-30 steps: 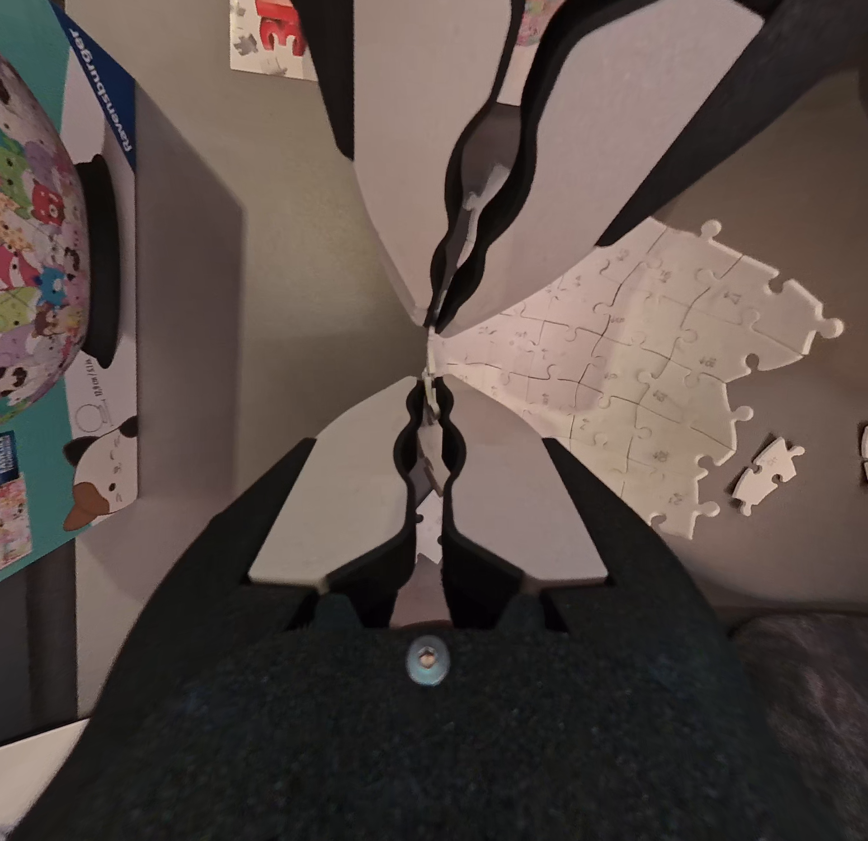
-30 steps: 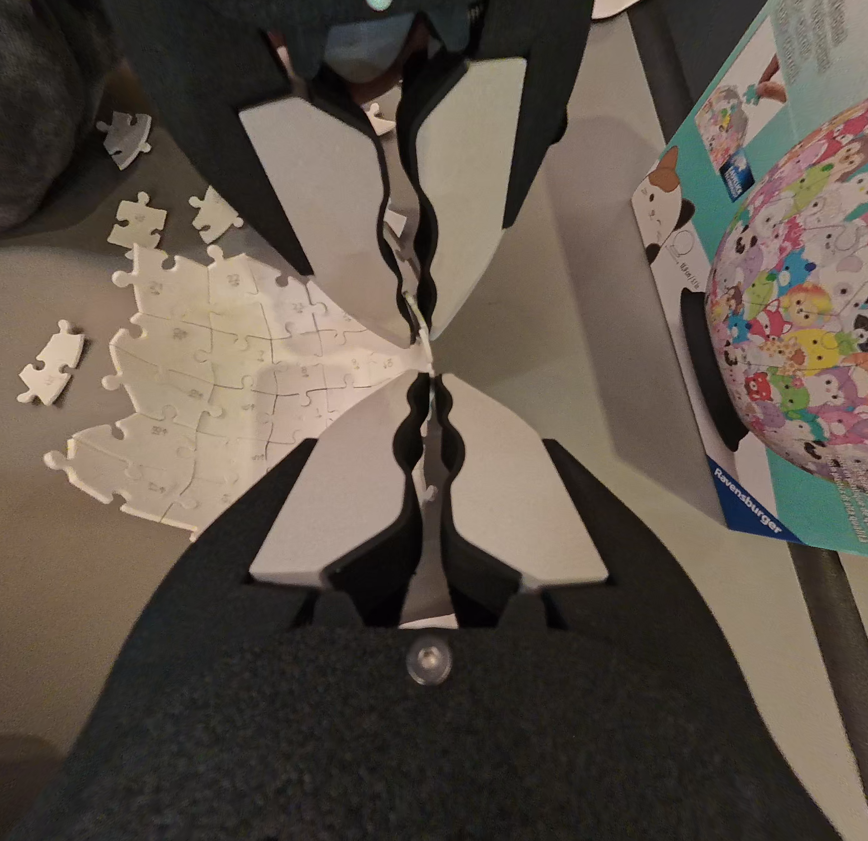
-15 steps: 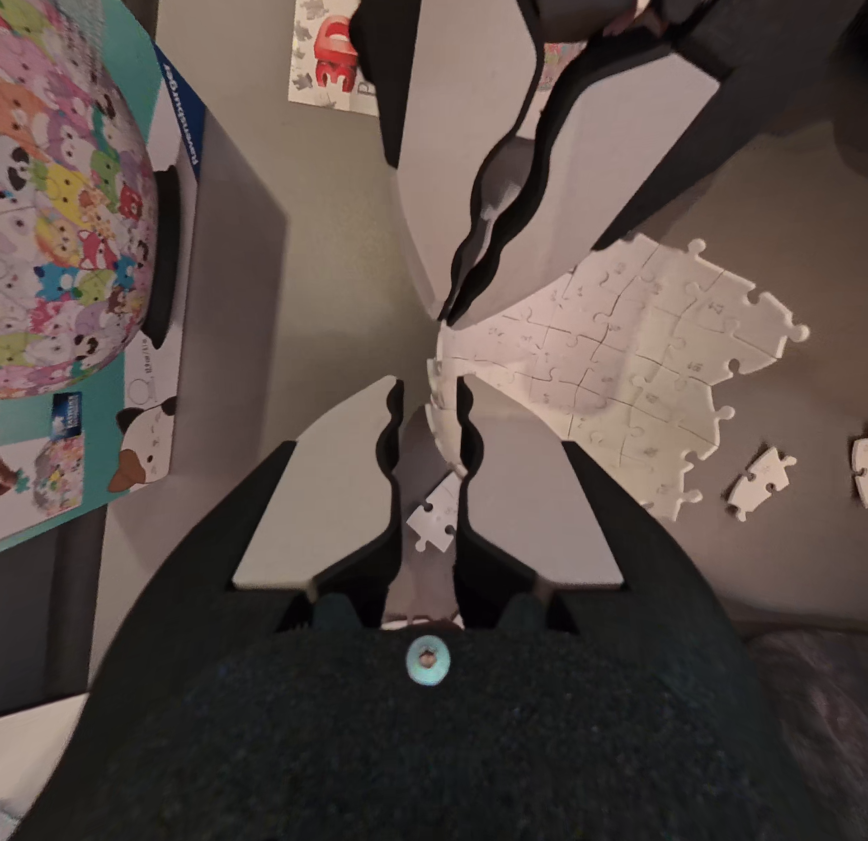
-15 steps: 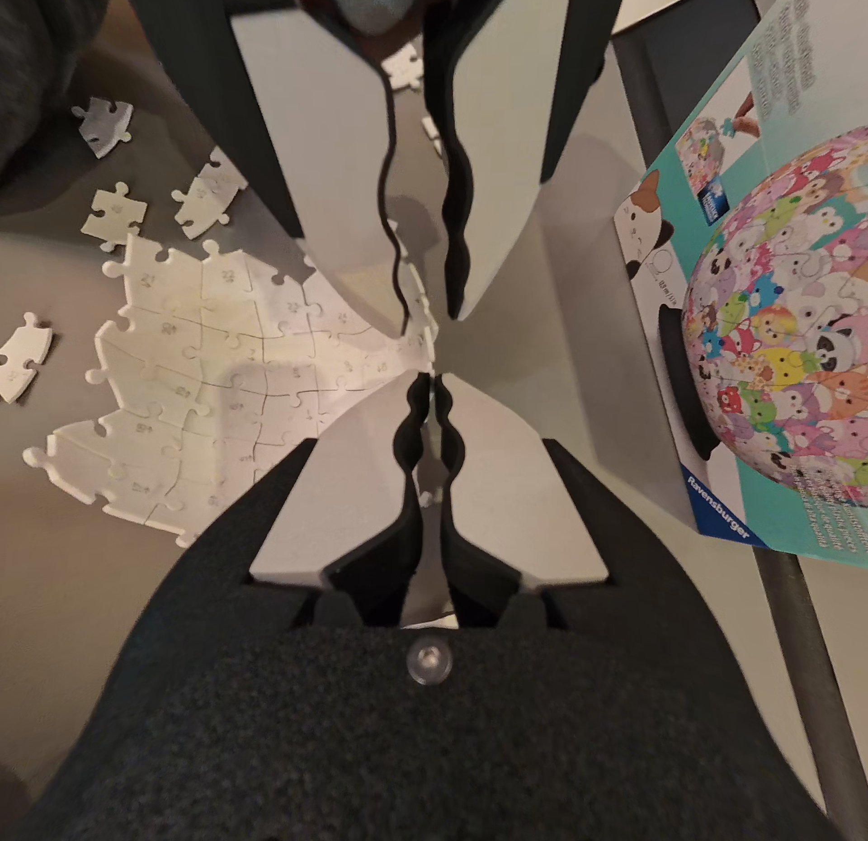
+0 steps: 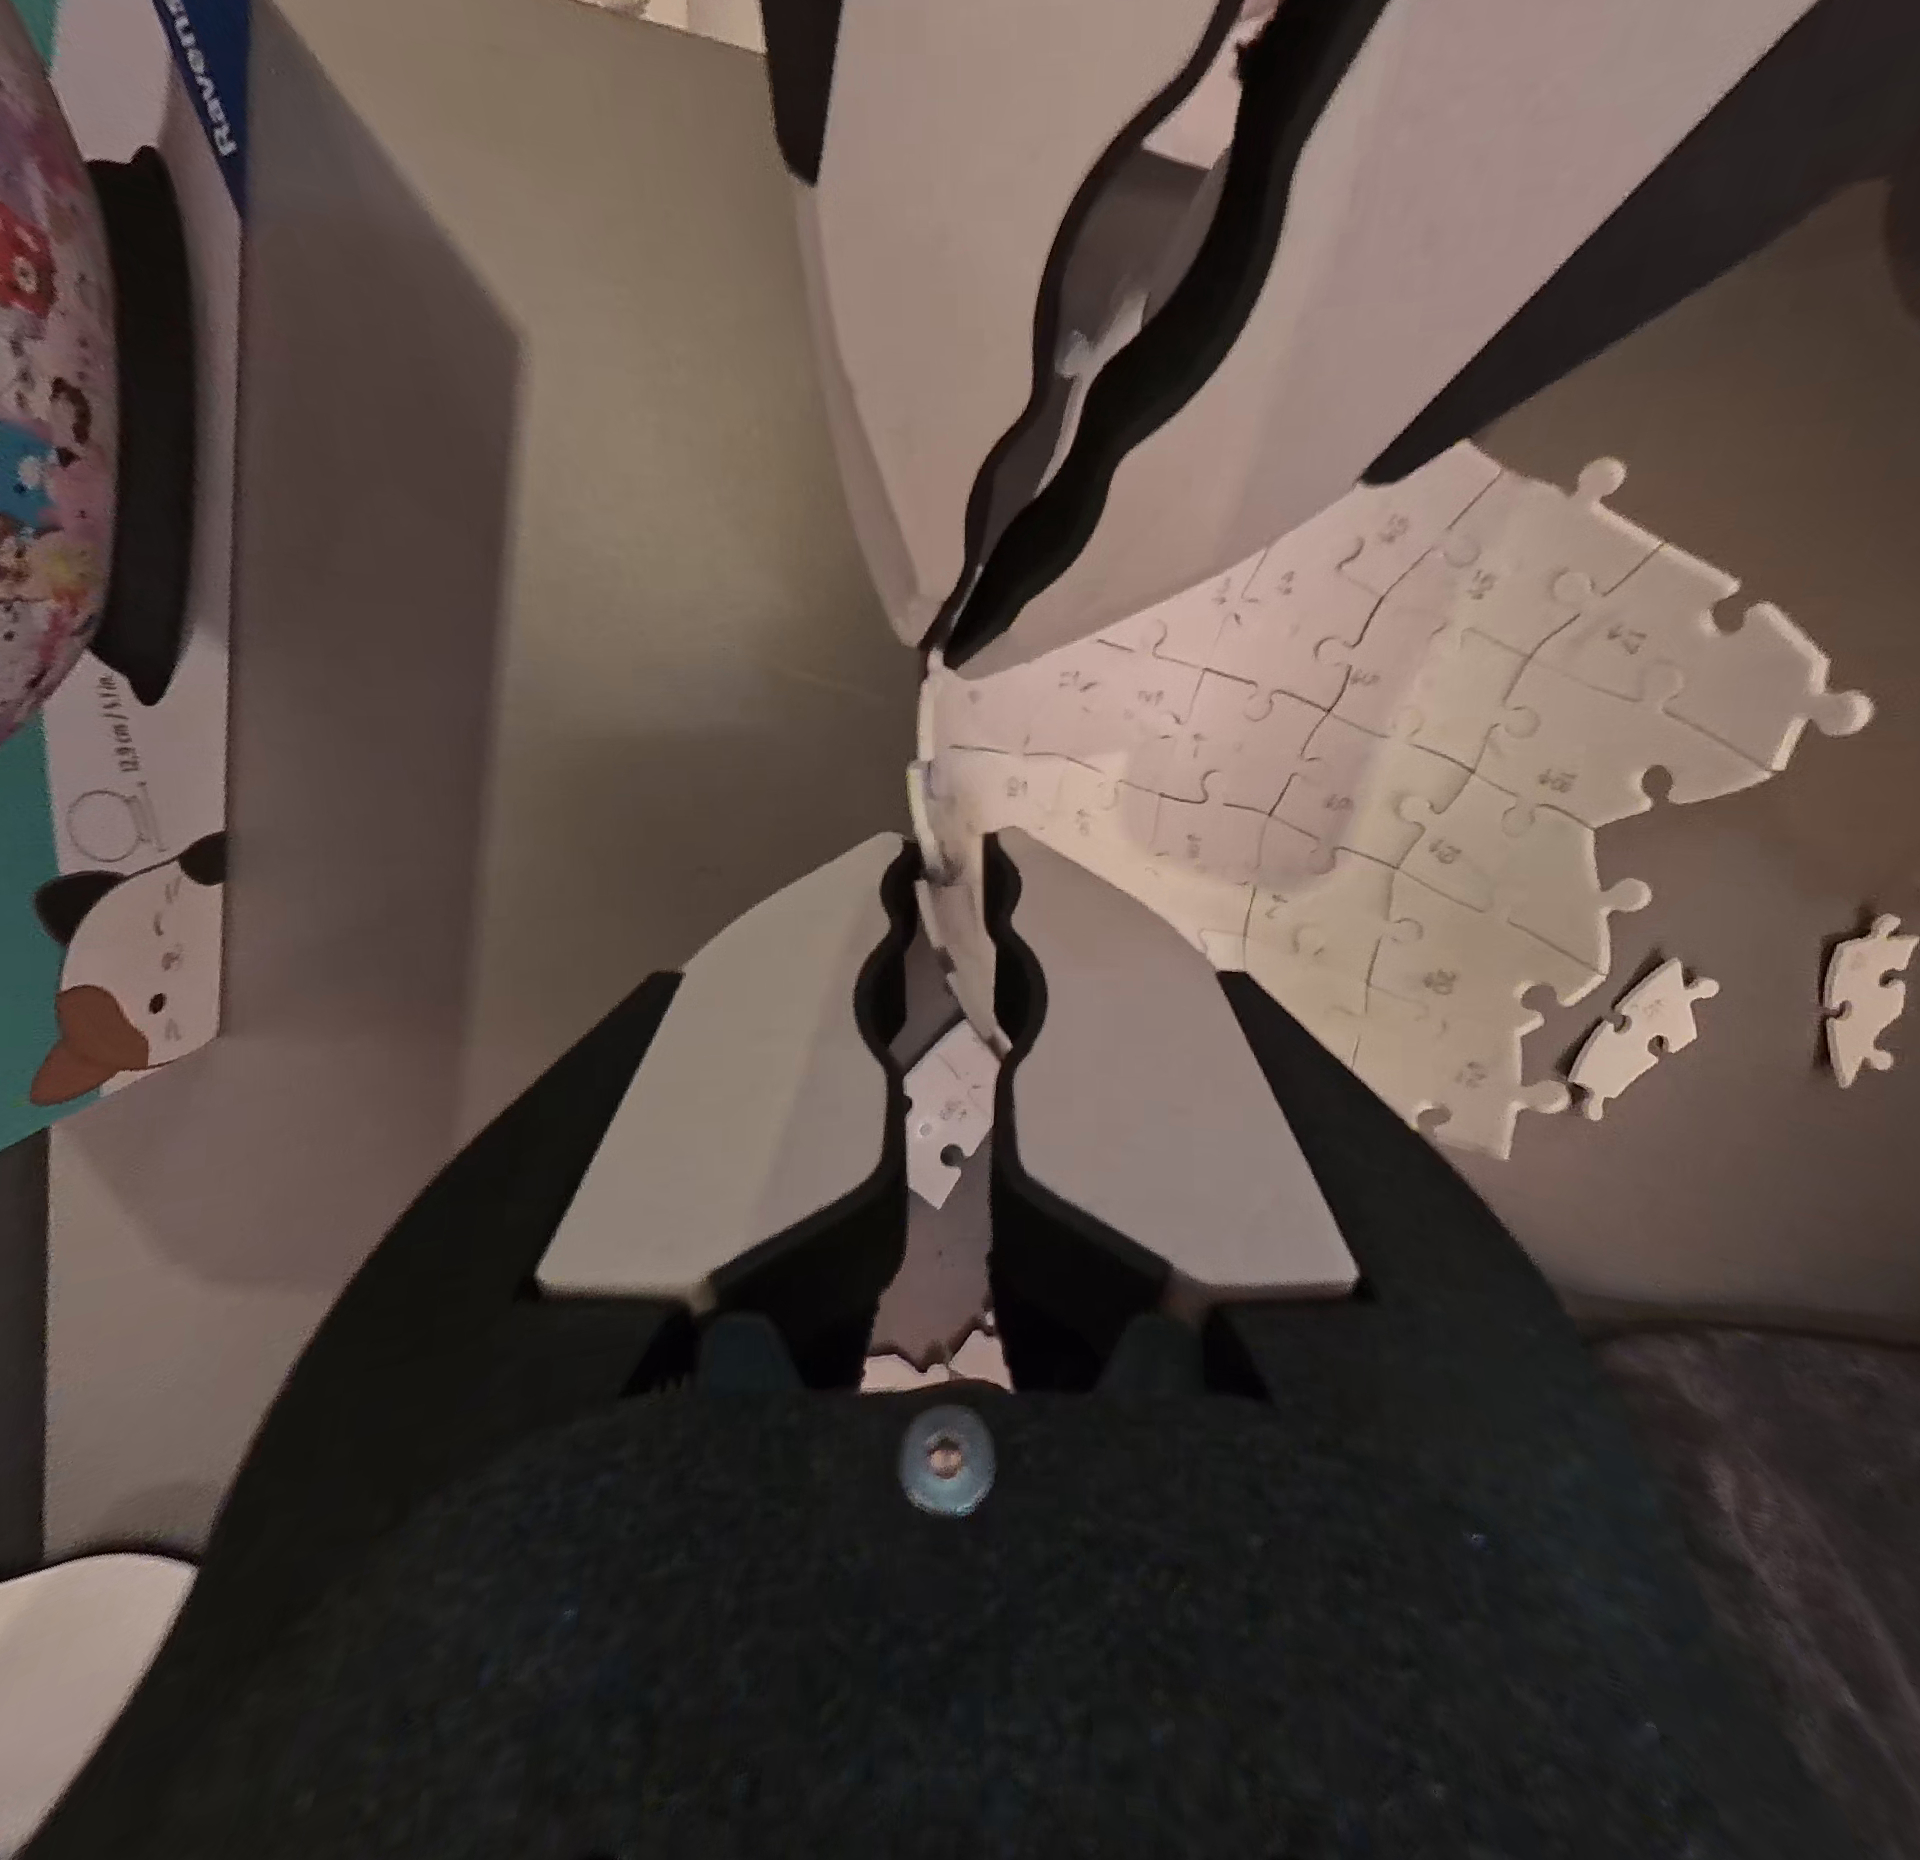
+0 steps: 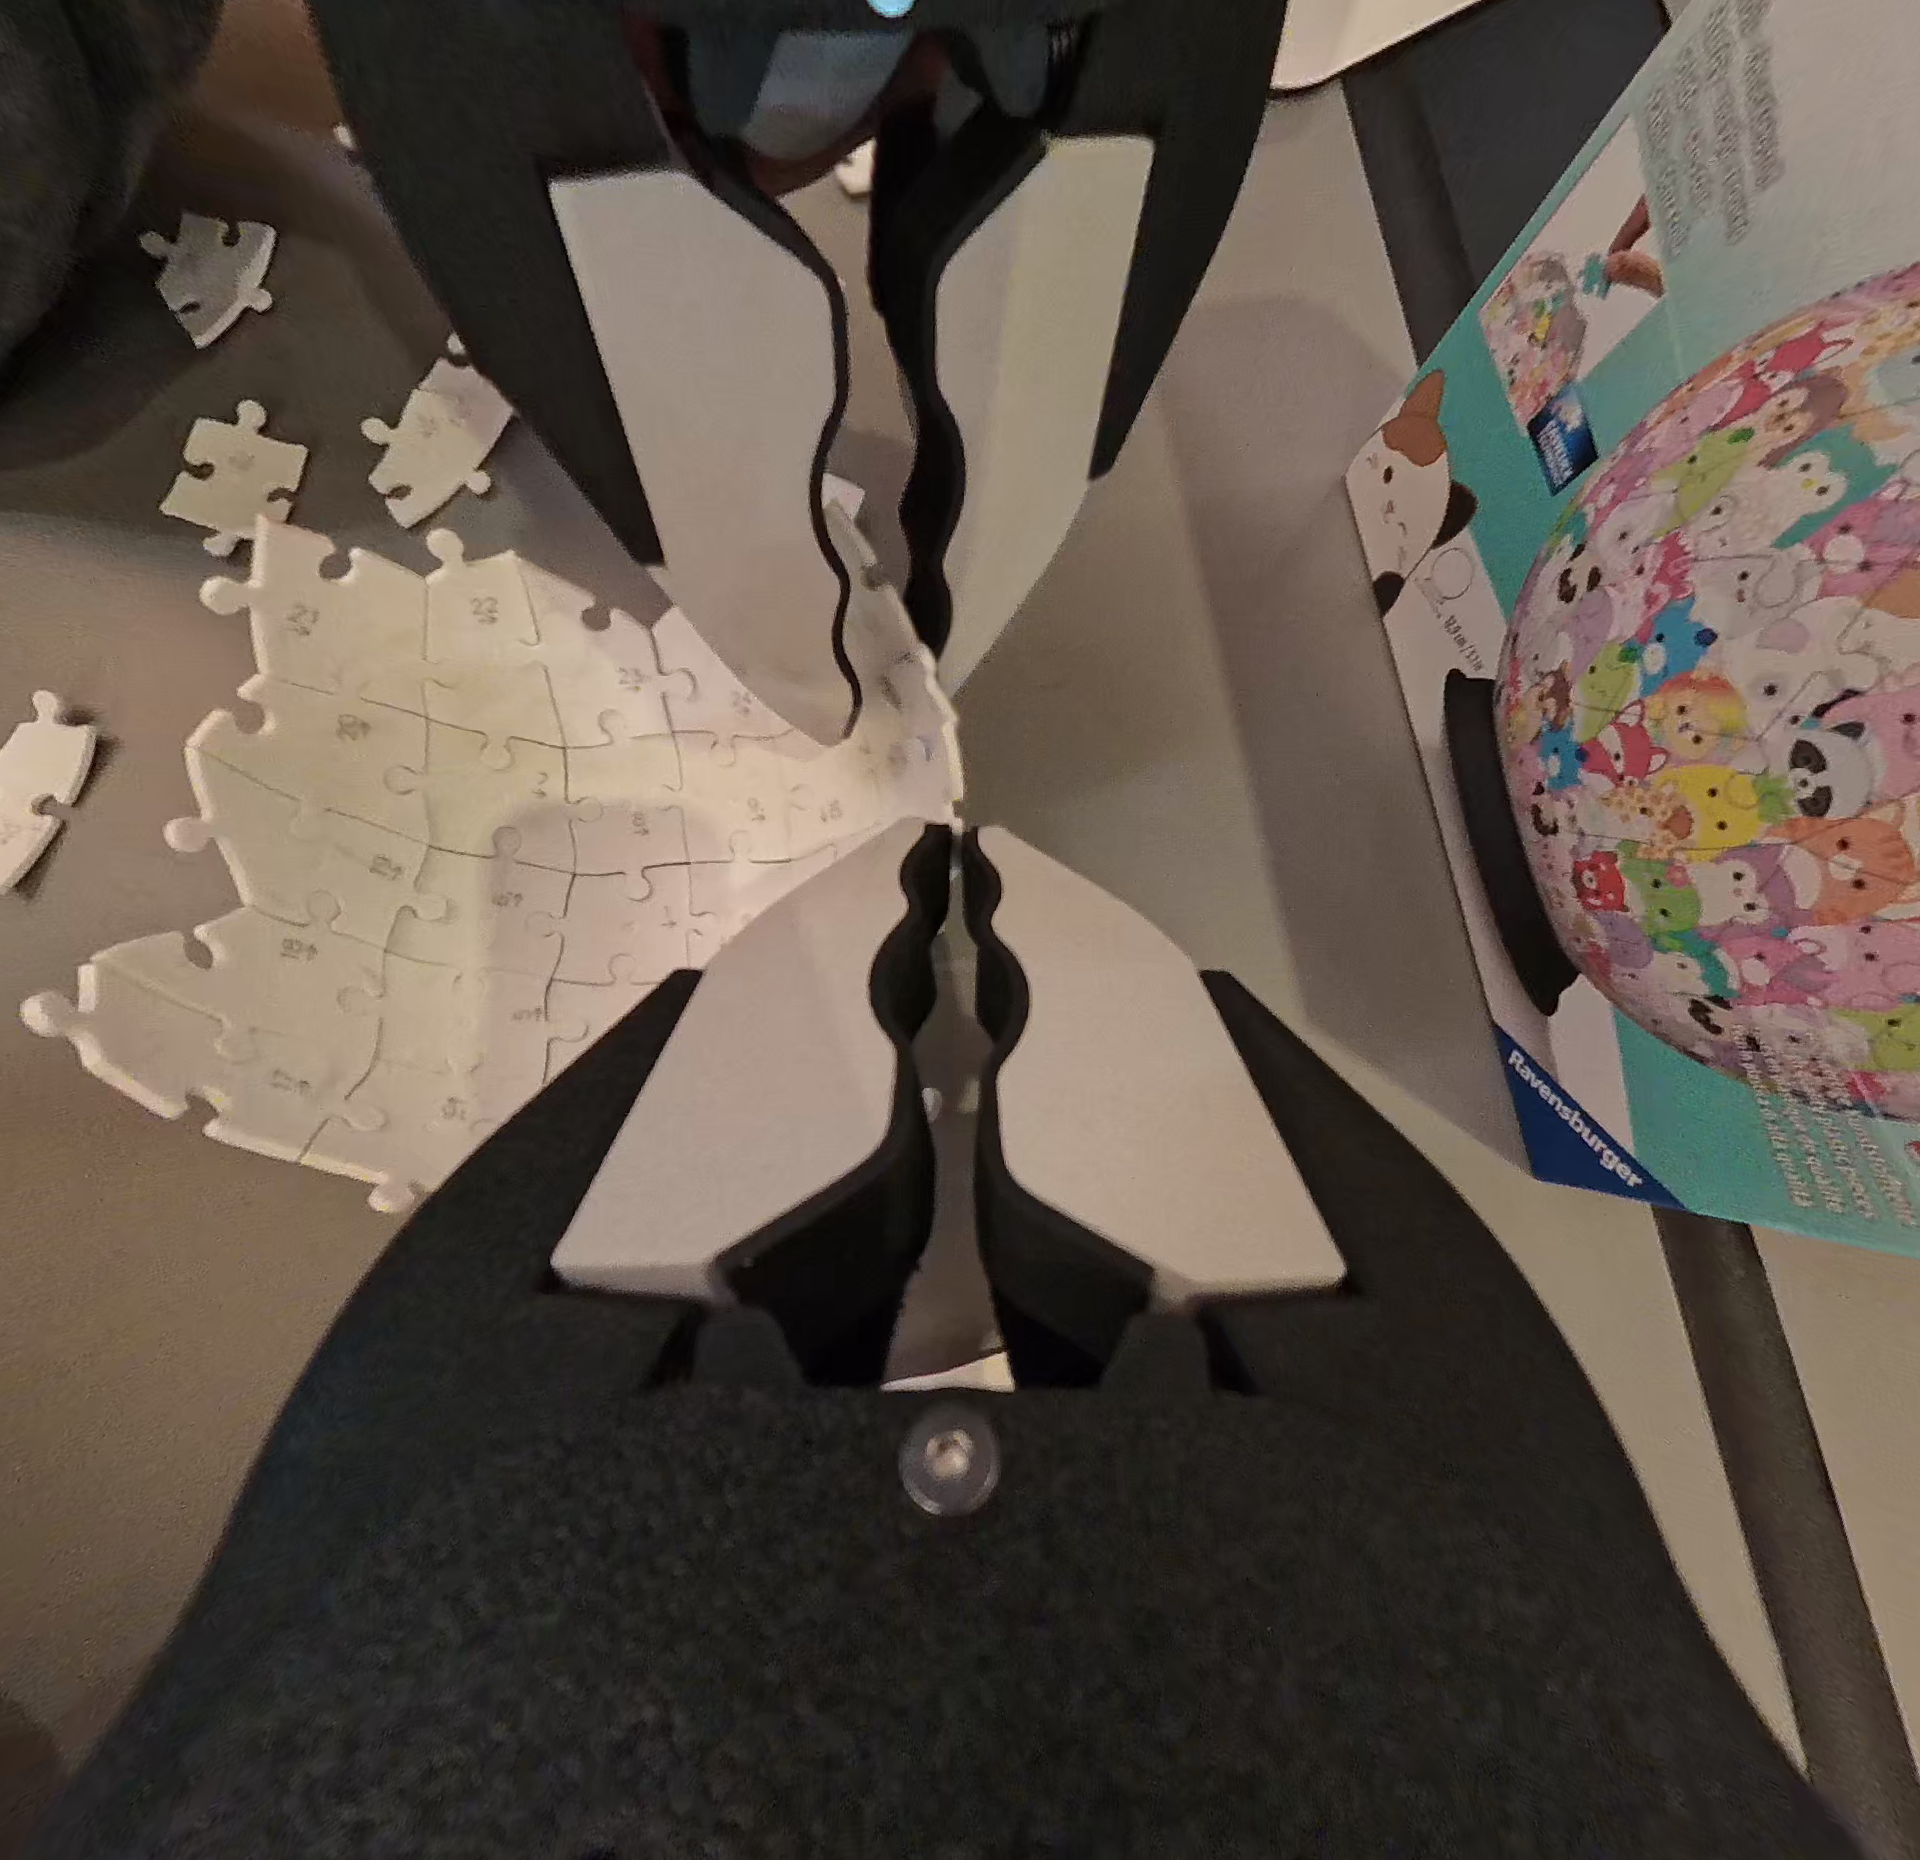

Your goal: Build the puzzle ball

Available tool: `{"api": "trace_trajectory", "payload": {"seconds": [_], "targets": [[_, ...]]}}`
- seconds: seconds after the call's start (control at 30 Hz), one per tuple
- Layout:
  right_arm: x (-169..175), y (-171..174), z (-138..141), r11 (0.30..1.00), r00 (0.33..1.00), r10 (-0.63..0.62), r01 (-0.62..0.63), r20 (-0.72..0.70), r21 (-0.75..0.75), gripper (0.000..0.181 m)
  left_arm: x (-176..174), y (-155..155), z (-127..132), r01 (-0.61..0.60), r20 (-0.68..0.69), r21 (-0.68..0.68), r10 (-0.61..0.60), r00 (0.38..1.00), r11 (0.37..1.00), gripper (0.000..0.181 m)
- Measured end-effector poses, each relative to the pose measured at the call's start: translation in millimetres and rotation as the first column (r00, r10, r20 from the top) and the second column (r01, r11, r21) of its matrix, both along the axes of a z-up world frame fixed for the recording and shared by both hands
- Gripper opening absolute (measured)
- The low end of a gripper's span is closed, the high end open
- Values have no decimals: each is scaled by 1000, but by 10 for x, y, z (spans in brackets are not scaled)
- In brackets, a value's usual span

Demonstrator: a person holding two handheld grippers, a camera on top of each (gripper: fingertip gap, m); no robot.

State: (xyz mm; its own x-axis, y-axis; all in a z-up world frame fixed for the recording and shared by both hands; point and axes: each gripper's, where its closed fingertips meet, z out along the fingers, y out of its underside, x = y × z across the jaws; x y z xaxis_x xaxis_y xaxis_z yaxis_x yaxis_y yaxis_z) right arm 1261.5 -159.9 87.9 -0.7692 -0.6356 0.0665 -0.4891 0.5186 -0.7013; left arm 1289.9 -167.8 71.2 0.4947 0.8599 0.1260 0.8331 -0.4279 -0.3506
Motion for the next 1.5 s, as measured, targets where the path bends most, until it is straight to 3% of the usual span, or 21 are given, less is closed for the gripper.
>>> {"api": "trace_trajectory", "payload": {"seconds": [0.53,0.7,1.5], "targets": [[-16,-33,-20,1000,1000,11,-11,-30,6,2,-14,-1,-1,-25,12,62,24,1000,998,7],[-24,-39,-22,1000,999,2,-2,-33,3,2,-96,2,44,-29,-35,48,31,999,998,25],[-48,-100,-19,997,1000,0,2,27,-75,2,-176,-35,-43,-36,-45,73,40,998,997,14]]}}
